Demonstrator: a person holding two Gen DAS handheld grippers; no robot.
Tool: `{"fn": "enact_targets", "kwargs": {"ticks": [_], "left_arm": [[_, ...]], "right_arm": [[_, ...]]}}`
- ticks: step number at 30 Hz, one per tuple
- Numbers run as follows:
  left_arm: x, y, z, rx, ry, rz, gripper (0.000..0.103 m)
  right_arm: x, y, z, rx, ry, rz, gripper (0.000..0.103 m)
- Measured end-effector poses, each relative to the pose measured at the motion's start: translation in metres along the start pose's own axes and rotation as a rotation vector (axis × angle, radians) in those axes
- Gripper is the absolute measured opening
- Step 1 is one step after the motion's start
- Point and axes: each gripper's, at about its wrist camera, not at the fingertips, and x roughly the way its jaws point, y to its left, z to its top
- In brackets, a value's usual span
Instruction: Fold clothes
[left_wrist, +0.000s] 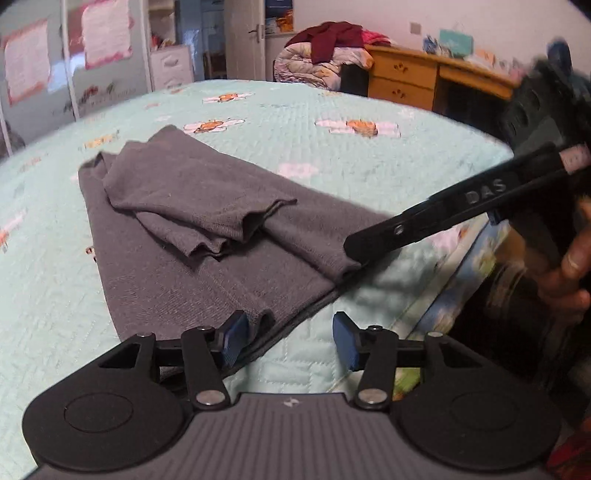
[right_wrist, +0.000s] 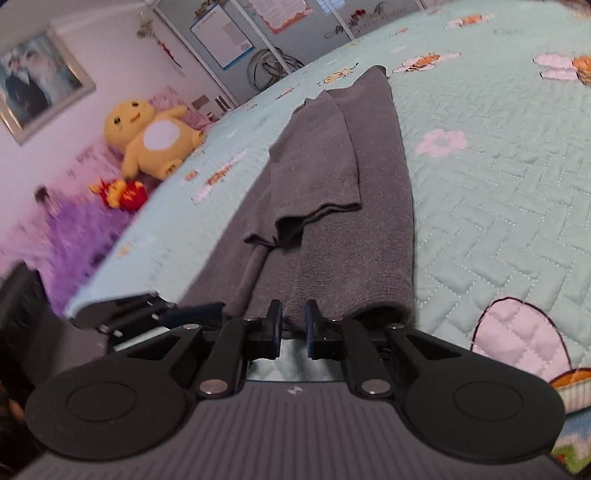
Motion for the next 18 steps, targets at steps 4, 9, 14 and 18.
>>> {"fn": "enact_targets", "kwargs": {"ticks": [4, 9, 14, 18], "left_arm": [[-0.018, 0.008, 0.021, -0.067, -0.096, -0.080, 0.053], [-0.016, 0.035, 0.049, -0.206, -0.145, -0.107, 0.053], [0.026, 0.093, 0.080, -0.410, -0.144, -0.097, 0.003], [0.054, 0.128, 0.101, -0.507, -0.169, -0.081, 0.003]], "right_arm": [[0.003, -0.009, 0.027, 0.053, -0.017, 0.064, 0.015], [0.007, -0.020, 0.061, 0.119, -0.038, 0.145, 0.017], [0.021, -0.031, 0.099, 0.172, -0.047, 0.199, 0.016], [0.059, -0.035, 0.140, 0.164, -0.031, 0.210, 0.016]]}}
